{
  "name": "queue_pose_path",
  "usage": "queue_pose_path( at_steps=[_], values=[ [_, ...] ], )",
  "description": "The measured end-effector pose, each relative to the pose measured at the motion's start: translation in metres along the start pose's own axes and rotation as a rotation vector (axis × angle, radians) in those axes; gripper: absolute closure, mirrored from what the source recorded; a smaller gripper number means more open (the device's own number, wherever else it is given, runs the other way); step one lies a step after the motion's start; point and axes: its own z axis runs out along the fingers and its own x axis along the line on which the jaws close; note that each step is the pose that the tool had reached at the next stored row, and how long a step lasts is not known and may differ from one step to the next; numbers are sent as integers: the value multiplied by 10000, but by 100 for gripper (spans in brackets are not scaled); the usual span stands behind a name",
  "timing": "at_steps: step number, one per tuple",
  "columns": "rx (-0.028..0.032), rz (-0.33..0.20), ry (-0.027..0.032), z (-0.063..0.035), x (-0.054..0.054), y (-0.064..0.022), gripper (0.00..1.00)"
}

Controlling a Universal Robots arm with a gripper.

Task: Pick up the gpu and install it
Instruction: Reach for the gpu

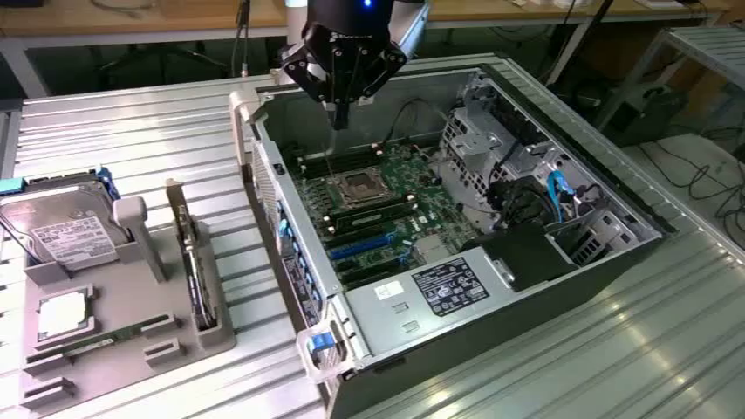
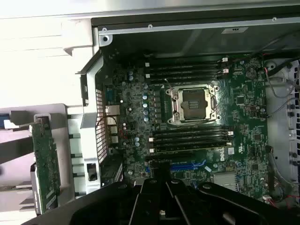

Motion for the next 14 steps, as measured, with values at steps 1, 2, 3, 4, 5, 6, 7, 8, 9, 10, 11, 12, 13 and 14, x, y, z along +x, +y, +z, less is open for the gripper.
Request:
queue_pose_path(
  at_steps=[1,2,3,4,5,6,7,8,9,10,11,12,13,14],
  values=[
    [1,1,0,-1,13,-1,89],
    [0,0,0,-1,26,-2,89],
    [1,0,0,-2,42,-3,89],
    [0,0,0,-2,72,-5,89],
    [1,0,1,-3,77,-6,89],
    [0,0,0,-2,82,-6,89],
    [0,0,0,-2,87,-6,89],
    [0,0,0,-3,92,-7,89],
    [0,0,0,-3,97,-7,89],
    [0,0,0,-3,102,-8,89],
    [0,1,0,-3,107,-8,89],
    [0,0,0,-3,111,-8,89],
    [0,1,0,-3,115,-9,89],
    [0,1,0,-3,120,-9,89]
  ],
)
